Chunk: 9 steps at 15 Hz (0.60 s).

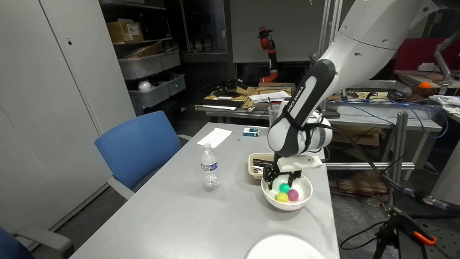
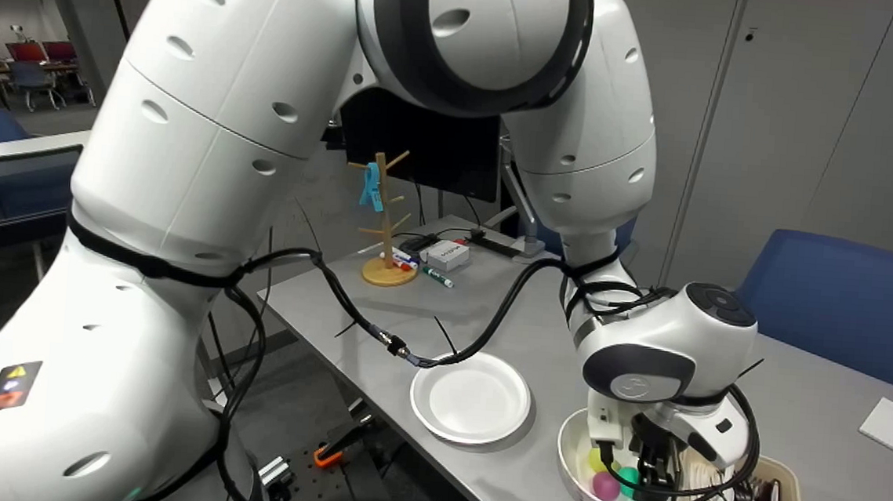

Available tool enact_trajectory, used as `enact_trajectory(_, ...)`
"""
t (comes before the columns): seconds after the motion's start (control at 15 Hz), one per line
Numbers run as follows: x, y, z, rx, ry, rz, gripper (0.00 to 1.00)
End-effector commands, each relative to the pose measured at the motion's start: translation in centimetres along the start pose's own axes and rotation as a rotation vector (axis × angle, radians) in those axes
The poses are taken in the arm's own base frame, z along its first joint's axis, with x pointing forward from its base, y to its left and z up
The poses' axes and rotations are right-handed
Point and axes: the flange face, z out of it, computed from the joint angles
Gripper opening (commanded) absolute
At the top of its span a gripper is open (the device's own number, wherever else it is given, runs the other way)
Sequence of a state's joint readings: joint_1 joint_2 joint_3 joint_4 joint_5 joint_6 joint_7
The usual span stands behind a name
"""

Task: Get the blue ball from the white bowl and place it on the white plate

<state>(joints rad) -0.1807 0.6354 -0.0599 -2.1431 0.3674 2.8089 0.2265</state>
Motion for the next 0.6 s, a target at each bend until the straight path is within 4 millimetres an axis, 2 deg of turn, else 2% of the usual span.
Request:
enact_trajectory(0.0, 0.29, 0.09, 0.44, 0.012, 0.005, 0.030, 0.75)
enact_trajectory(0.07, 0.18, 0.14, 0.47, 0.010, 0.002, 0.032, 0.69)
enact_trajectory(0.13, 0.10, 0.19, 0.49, 0.008, 0.001, 0.032, 0.74)
enact_trajectory(0.4, -0.03, 0.25, 0.36, 0.005, 0.001, 0.035, 0.65)
enact_trajectory(0.47, -0.03, 0.23, 0.32, 0.004, 0.002, 0.036, 0.47)
enact_trajectory(0.53, -0.04, 0.22, 0.28, 0.004, 0.003, 0.037, 0.39)
